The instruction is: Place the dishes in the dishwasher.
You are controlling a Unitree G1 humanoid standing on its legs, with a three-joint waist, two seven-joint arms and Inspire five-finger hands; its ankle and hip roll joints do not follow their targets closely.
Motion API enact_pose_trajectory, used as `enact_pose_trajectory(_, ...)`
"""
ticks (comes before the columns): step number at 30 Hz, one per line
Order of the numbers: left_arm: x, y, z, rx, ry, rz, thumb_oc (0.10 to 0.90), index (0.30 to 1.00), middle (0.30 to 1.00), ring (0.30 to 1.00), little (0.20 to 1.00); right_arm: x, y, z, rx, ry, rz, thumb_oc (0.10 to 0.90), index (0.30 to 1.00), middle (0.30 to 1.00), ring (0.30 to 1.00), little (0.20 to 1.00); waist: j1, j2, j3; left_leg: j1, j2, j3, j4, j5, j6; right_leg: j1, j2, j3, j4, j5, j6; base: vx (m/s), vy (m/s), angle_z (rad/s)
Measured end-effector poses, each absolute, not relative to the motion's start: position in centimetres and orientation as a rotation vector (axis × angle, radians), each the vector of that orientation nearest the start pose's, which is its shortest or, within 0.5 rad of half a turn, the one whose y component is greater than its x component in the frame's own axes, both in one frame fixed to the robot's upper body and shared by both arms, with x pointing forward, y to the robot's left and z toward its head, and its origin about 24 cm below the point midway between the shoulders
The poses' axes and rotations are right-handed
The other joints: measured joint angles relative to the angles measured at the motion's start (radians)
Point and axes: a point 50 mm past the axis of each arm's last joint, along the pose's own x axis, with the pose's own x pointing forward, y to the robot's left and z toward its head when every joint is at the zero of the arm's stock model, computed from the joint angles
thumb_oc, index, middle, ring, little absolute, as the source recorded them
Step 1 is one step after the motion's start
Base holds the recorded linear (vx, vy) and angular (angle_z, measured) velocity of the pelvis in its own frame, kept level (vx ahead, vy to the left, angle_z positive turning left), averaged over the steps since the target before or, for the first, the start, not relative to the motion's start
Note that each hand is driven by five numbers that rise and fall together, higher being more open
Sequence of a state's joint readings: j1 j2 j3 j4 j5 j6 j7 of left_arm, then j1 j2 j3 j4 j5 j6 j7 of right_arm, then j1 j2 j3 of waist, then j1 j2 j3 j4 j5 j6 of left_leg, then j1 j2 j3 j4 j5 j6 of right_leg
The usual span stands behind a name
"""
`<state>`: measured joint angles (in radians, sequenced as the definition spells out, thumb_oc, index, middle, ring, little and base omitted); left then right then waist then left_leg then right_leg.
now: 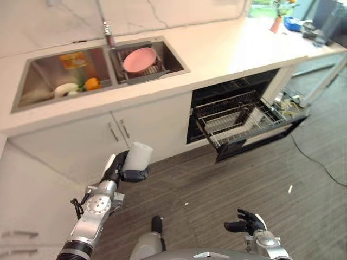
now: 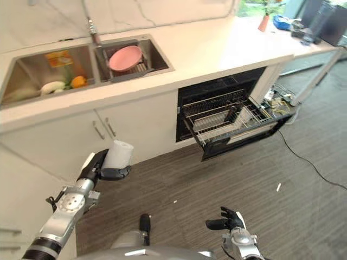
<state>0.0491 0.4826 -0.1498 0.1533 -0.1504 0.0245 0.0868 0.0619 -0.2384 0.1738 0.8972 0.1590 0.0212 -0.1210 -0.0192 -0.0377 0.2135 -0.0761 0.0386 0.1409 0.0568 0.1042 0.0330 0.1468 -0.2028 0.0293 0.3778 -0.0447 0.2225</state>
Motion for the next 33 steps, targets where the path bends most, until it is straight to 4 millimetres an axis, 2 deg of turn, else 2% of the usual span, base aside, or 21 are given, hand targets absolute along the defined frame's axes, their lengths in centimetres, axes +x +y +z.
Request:
enact_pose_trajectory(1, 23.5, 22.9, 1.3, 0.351, 0.221, -0.007, 0.4, 0.3, 0.3, 0.3, 0.3, 14.0, -22.0, -13.4, -0.173, 0.931, -0.165, 0.8, 0.9, 0.9, 0.9, 0.9, 0.009, 0.011, 0.029, 0.015, 0.027, 0.042, 0.02, -0.032, 0.016, -0.124, -0.011, -0.004, 0.214, 0.061, 0.036, 0.11, 0.307, -1.01)
enact_pose_trajectory(2, 23.5, 22.7, 1.4, 0.338, 0.211, -0.014, 0.4, 0.3, 0.3, 0.3, 0.3, 14.9, -21.8, -12.8, -0.162, 0.888, -0.164, 0.8, 0.9, 0.9, 0.9, 0.9, -0.006, 0.026, 0.049, 0.03, 0.035, 0.058, 0.04, -0.052, 0.04, -0.214, -0.027, -0.014, 0.352, 0.169, 0.034, 0.18, 0.245, -0.84)
enact_pose_trajectory(3, 23.5, 22.5, 1.3, 0.331, 0.211, -0.02, 0.4, 0.3, 0.3, 0.3, 0.3, 15.3, -21.7, -12.6, -0.162, 0.87, -0.161, 0.8, 0.9, 0.9, 0.9, 0.9, -0.019, 0.03, 0.049, 0.05, 0.029, 0.077, 0.035, -0.074, 0.041, -0.259, -0.062, -0.056, 0.386, 0.181, 0.037, 0.15, 0.121, -0.76)
enact_pose_trajectory(4, 23.6, 22.4, 1.4, 0.328, 0.205, -0.02, 0.4, 0.3, 0.3, 0.3, 0.3, 15.9, -21.7, -12.3, -0.162, 0.851, -0.158, 0.8, 0.9, 0.9, 0.9, 0.9, -0.015, 0.027, 0.048, 0.074, 0.02, 0.119, 0.008, -0.094, 0.024, -0.311, -0.124, -0.139, 0.388, 0.107, 0.026, 0.15, 0.056, -0.98)
enact_pose_trajectory(5, 23.7, 22.3, 1.5, 0.32, 0.199, -0.014, 0.4, 0.3, 0.3, 0.3, 0.3, 16.7, -21.8, -11.7, -0.166, 0.813, -0.158, 0.8, 0.9, 0.9, 0.9, 0.9, -0.013, 0.033, 0.05, 0.101, 0.006, 0.157, -0.031, -0.086, 0.038, -0.334, -0.167, -0.287, 0.277, 0.03, -0.016, 0.19, -0.006, -0.79)
enact_pose_trajectory(8, 24.4, 22.2, 2.2, 0.306, 0.164, -0.006, 0.4, 0.3, 0.3, 0.3, 0.3, 17.7, -21.9, -10.8, -0.17, 0.758, -0.158, 0.8, 0.9, 0.9, 0.9, 0.9, -0.04, 0.024, 0.045, 0.12, -0.014, 0.167, -0.059, -0.087, 0.025, -0.33, -0.12, -0.34, -0.09, 0.027, -0.031, 0.37, -0.101, -0.14)
enact_pose_trajectory(10, 24.4, 22.7, 1.8, 0.29, 0.177, 0.043, 0.4, 0.3, 0.3, 0.3, 0.3, 18.8, -22.1, -9.9, -0.171, 0.704, -0.175, 0.8, 0.9, 0.9, 0.9, 0.9, -0.044, 0.025, 0.046, 0.148, -0.021, 0.193, -0.061, -0.111, 0.019, -0.307, -0.125, -0.405, -0.392, 0.102, -0.009, 0.16, -0.01, -0.31)
enact_pose_trajectory(13, 24.1, 23.1, 1.4, 0.284, 0.194, 0.071, 0.4, 0.3, 0.3, 0.3, 0.3, 18.9, -22.3, -9.4, -0.179, 0.682, -0.194, 0.8, 0.9, 0.9, 0.9, 0.9, -0.043, 0.014, 0.042, 0.226, -0.017, 0.225, -0.083, -0.145, -0.015, -0.327, -0.135, -0.446, -0.372, 0.13, -0.014, 0.28, 0.028, -0.23)
enact_pose_trajectory(14, 24.1, 23.1, 1.4, 0.284, 0.194, 0.071, 0.4, 0.3, 0.3, 0.3, 0.3, 18.9, -22.3, -9.4, -0.179, 0.682, -0.194, 0.8, 0.9, 0.9, 0.9, 0.9, -0.043, 0.014, 0.042, 0.226, -0.017, 0.225, -0.083, -0.145, -0.015, -0.327, -0.135, -0.446, -0.372, 0.13, -0.014, 0.32, -0.002, -0.45)
enact_pose_trajectory(15, 23.2, 23.8, 0.8, 0.281, 0.22, 0.107, 0.4, 0.3, 0.3, 0.3, 0.3, 18.6, -22.4, -8.6, -0.172, 0.634, -0.203, 0.8, 0.9, 0.9, 0.9, 0.9, -0.043, -0.012, 0.026, 0.294, -0.024, 0.235, -0.101, -0.174, -0.057, -0.307, -0.116, -0.449, -0.326, 0.154, -0.06, 0.38, -0.109, -0.23)
enact_pose_trajectory(17, 22.7, 23.2, 0.2, 0.243, 0.237, 0.112, 0.4, 0.3, 0.3, 0.3, 0.3, 18.3, -24.1, -7.9, -0.201, 0.605, -0.258, 0.8, 0.9, 0.9, 0.9, 0.9, -0.065, 0.027, 0.003, 0.324, 0.025, 0.222, -0.098, -0.199, -0.098, -0.303, -0.068, -0.438, -0.286, 0.22, -0.13, 0.46, -0.179, -0.11)
enact_pose_trajectory(18, 22.7, 22.7, 0.1, 0.222, 0.231, 0.112, 0.4, 0.3, 0.3, 0.3, 0.3, 18.3, -25.3, -7.5, -0.212, 0.596, -0.292, 0.8, 0.9, 0.9, 0.9, 0.9, -0.073, 0.055, -0.007, 0.325, 0.069, 0.212, -0.081, -0.21, -0.119, -0.3, -0.025, -0.434, -0.259, 0.186, -0.158, 0.2, -0.104, -0.03)
enact_pose_trajectory(19, 22.7, 22.7, 0.1, 0.222, 0.231, 0.112, 0.4, 0.3, 0.3, 0.3, 0.3, 18.3, -25.3, -7.5, -0.212, 0.596, -0.292, 0.8, 0.9, 0.9, 0.9, 0.9, -0.073, 0.055, -0.007, 0.325, 0.069, 0.212, -0.081, -0.21, -0.119, -0.3, -0.025, -0.434, -0.259, 0.186, -0.158, 0.21, -0.114, -0.23)
enact_pose_trajectory(21, 22.9, 22.5, 0.4, 0.214, 0.212, 0.114, 0.4, 0.3, 0.3, 0.3, 0.3, 18.6, -27.4, -6.1, -0.239, 0.544, -0.376, 0.8, 0.9, 0.9, 0.9, 0.9, -0.081, 0.06, -0.013, 0.325, 0.148, 0.156, 0.026, -0.213, -0.109, -0.29, 0.037, -0.41, -0.188, 0.104, -0.205, 0.2, -0.132, -0.38)
enact_pose_trajectory(24, 22.9, 22.5, 0.4, 0.213, 0.21, 0.112, 0.4, 0.3, 0.3, 0.3, 0.3, 19.0, -28.6, -5.1, -0.27, 0.506, -0.406, 0.8, 0.9, 0.9, 0.9, 0.9, -0.101, 0.059, -0.015, 0.329, 0.179, 0.135, 0.078, -0.193, -0.132, -0.279, 0.055, -0.412, -0.147, 0.057, -0.213, 0.19, -0.23, -0.19)
enact_pose_trajectory(26, 22.5, 23.1, 0.3, 0.214, 0.219, 0.135, 0.4, 0.3, 0.3, 0.3, 0.3, 19.3, -29.2, -4.4, -0.292, 0.477, -0.424, 0.8, 0.9, 0.9, 0.9, 0.9, -0.097, 0.033, -0.024, 0.252, 0.207, 0.025, 0.33, -0.123, -0.218, -0.269, 0.072, -0.41, -0.074, -0.032, -0.249, 0.12, -0.2, -0.48)
enact_pose_trajectory(28, 22.6, 23.0, 0.3, 0.182, 0.214, 0.148, 0.4, 0.3, 0.3, 0.3, 0.3, 18.9, -29.2, -4.0, -0.262, 0.45, -0.462, 0.8, 0.9, 0.9, 0.9, 0.9, -0.086, 0.024, -0.025, 0.059, 0.231, -0.069, 0.649, 0.011, -0.2, -0.208, 0.095, -0.407, -0.154, -0.051, -0.27, 0.17, -0.022, -0.17)
enact_pose_trajectory(29, 23.0, 22.5, 0.5, 0.158, 0.2, 0.149, 0.4, 0.3, 0.3, 0.3, 0.3, 18.9, -29.4, -3.8, -0.249, 0.434, -0.493, 0.8, 0.9, 0.9, 0.9, 0.9, -0.086, 0.019, -0.021, -0.03, 0.219, -0.097, 0.699, -0.095, -0.221, -0.176, 0.102, -0.418, -0.211, -0.033, -0.27, 0.16, 0.193, 0.04)
enact_pose_trajectory(30, 23.3, 22.1, 0.7, 0.147, 0.19, 0.14, 0.4, 0.3, 0.3, 0.3, 0.3, 19.2, -29.4, -3.5, -0.235, 0.413, -0.524, 0.8, 0.9, 0.9, 0.9, 0.9, -0.083, 0.001, -0.011, -0.054, 0.198, -0.072, 0.532, -0.171, -0.212, -0.133, 0.1, -0.418, -0.255, -0.019, -0.268, 0.12, 0.203, 0.07)
enact_pose_trajectory(32, 23.6, 21.7, 0.9, 0.15, 0.178, 0.123, 0.4, 0.3, 0.3, 0.3, 0.3, 20.1, -29.3, -2.4, -0.199, 0.356, -0.545, 0.8, 0.9, 0.9, 0.9, 0.9, -0.084, 0.012, -0.012, -0.083, 0.195, -0.037, 0.258, -0.158, -0.209, -0.107, 0.113, -0.414, -0.27, -0.022, -0.263, 0.11, 0.147, -0.09)
enact_pose_trajectory(33, 23.6, 21.7, 0.9, 0.15, 0.178, 0.123, 0.4, 0.3, 0.3, 0.3, 0.3, 20.1, -29.3, -2.4, -0.199, 0.356, -0.545, 0.8, 0.9, 0.9, 0.9, 0.9, -0.084, 0.012, -0.012, -0.083, 0.195, -0.037, 0.258, -0.158, -0.209, -0.107, 0.113, -0.414, -0.27, -0.022, -0.263, 0.14, 0.152, -0.56)
